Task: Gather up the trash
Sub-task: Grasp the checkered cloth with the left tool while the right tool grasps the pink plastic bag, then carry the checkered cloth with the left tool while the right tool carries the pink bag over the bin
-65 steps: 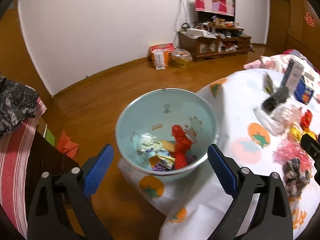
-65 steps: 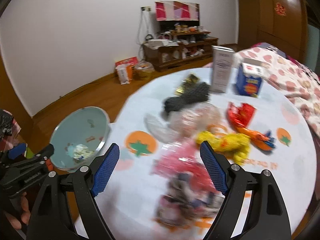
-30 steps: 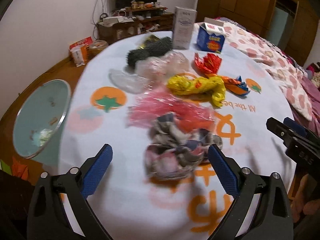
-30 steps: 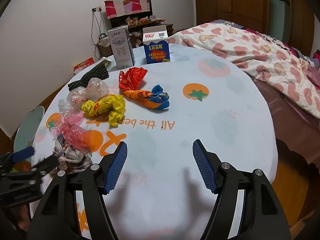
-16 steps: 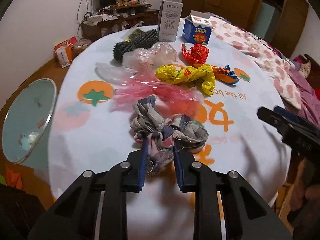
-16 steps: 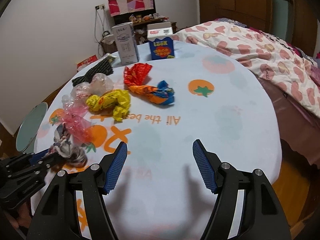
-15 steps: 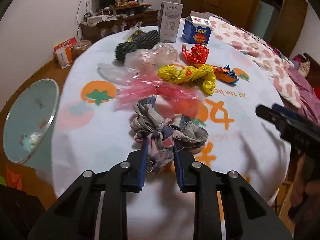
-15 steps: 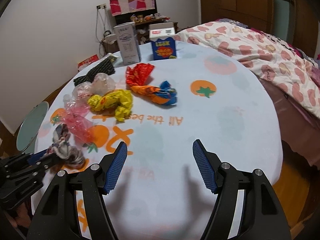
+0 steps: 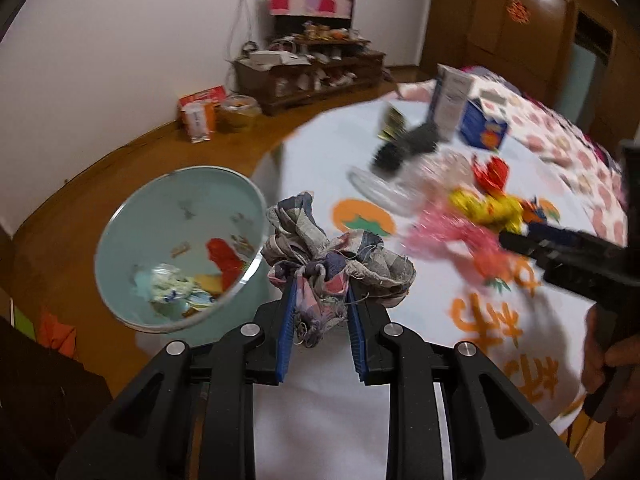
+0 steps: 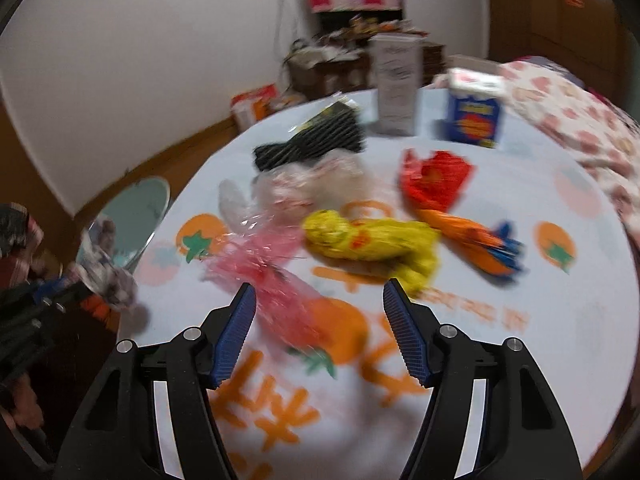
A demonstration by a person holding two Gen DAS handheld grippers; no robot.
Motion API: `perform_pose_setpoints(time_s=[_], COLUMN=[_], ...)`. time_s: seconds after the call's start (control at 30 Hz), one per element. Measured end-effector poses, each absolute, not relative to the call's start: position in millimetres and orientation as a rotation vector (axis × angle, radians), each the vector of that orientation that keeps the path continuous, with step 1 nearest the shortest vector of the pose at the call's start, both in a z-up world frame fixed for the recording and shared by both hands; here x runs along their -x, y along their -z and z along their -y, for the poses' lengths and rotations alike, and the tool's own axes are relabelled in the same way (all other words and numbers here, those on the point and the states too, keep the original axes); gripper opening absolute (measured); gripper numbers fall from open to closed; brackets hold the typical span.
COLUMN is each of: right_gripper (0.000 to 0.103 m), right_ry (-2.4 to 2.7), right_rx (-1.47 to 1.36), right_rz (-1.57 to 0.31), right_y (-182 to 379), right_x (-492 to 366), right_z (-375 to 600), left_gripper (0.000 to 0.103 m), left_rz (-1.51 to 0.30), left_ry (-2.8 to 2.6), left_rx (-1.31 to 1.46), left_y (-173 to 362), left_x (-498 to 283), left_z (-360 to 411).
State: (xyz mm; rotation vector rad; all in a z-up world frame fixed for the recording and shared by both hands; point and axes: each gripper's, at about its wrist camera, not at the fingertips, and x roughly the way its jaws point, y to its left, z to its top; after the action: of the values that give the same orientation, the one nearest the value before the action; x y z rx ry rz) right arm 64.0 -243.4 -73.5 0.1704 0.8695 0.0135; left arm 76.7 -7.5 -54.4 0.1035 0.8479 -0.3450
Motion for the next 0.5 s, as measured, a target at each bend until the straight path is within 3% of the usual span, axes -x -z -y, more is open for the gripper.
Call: perform_pose_setpoints(time_s=[0.1,0.17,0.23,0.37,0.5], right_gripper=[0.066,0.044,0.034,0.028,0.027], right_ry=[-0.048,-0.034,-0.042,-0.020,-0.006], right_rx=[-0.143,-0.116,-0.119,-0.086,-0.085], right_rz=[-0.922,-0.949,-0.963,-0.949,-0.876], right_y=[88,97,101,97,74], right_x=[-82,-87,-87,-79,-63], right_z=[232,228,224,216,207], left_gripper=[0.024,0.024,0.024,0.024,0.024], left_rz=[-0.842,-0.845,-0.849,-0.848,-0.837], left_ry=[0.329,0.329,0.329,0.319,0.299], left_rx=[-0.090,-0.084,-0.078,-0.078,-0.064], left_y=[52,53,56,59,57], left_x=[-80,-81,-82,-84,-85], left_z=[-2,-6,-6,-9,-17])
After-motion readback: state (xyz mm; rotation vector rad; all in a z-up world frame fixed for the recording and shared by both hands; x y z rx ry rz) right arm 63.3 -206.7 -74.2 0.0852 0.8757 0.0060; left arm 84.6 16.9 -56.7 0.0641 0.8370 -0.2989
